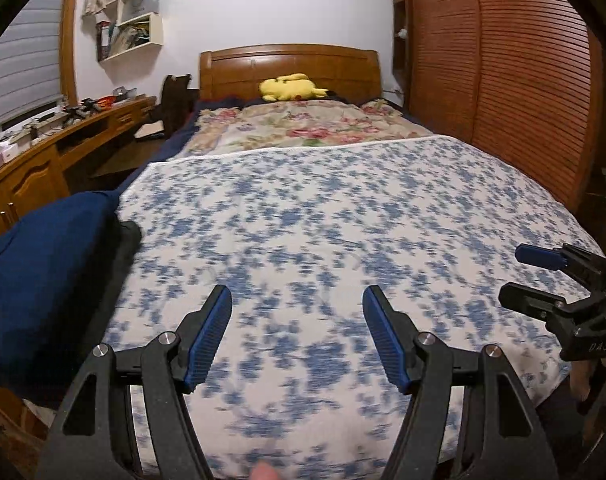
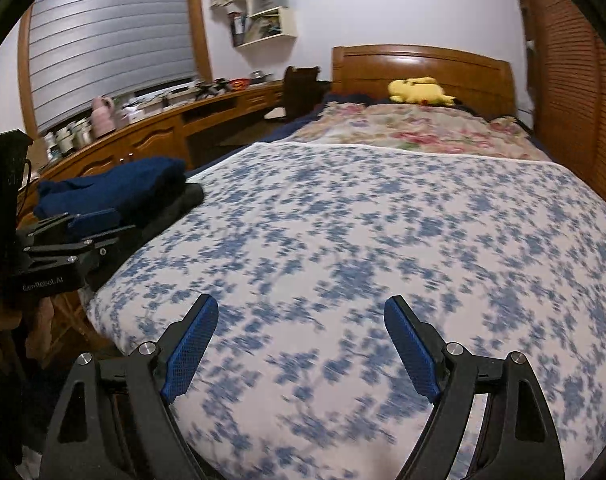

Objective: Fold large clothes

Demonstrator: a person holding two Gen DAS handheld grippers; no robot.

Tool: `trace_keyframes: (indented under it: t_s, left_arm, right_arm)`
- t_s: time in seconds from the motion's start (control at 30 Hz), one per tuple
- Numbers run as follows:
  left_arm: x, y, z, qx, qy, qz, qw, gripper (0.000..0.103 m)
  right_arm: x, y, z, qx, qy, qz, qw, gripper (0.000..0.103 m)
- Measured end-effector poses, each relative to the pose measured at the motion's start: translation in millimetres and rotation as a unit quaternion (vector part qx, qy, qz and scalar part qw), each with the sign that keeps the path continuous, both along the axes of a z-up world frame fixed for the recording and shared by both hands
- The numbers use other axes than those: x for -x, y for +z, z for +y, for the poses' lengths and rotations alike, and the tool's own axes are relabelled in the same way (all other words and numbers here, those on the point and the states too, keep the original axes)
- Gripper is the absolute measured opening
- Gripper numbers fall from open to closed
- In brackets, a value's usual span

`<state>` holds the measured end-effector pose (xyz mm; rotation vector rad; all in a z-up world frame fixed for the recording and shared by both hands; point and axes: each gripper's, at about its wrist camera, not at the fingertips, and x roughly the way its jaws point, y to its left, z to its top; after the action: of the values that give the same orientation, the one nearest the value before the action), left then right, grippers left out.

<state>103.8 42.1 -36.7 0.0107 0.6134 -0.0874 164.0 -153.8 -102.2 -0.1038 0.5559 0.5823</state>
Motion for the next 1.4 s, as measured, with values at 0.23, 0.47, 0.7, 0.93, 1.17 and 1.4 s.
trace_keyframes:
  t_s: [0.23, 0.47, 0.7, 0.93, 1.17, 1.4]
  left_arm:
    - [6.4, 4.0, -50.2, 0.005, -0.017, 0.005, 0.9998, 0.069]
    - [26.7, 16.7, -80.8, 0.015, -0.03, -0.013, 0.9994, 0.069]
    - [44.2, 39.0, -97.4, 0.02, -0.039, -0.036, 0.9984, 0.069]
    - [62.4, 73.8, -102.6, 0.019, -0.037, -0.074, 0.9964, 0.069]
    - [80.0, 94.5, -97.5, 0.021, -0.028, -0.105, 0.9939, 0.069]
    - [89.2, 97.5, -89.9, 0.022, -0.015, -0.119, 0.9925, 0.07]
  right_arm:
    - [29.6, 13.5, -41.8, -0.014, -0.032, -0.012, 0.999, 0.089]
    - [60.3, 25.6, -68.4, -0.023, -0.06, -0.025, 0.998, 0.09]
    - [82.2, 39.7, -84.6, -0.03, -0.085, -0.042, 0.995, 0.09]
    - [111.9, 64.4, -95.5, -0.041, -0.102, -0.082, 0.99, 0.091]
    - [140.3, 82.0, -99.2, -0.053, -0.109, -0.119, 0.985, 0.092]
    - [150.6, 75.6, -90.6, -0.047, -0.115, -0.139, 0.982, 0.092]
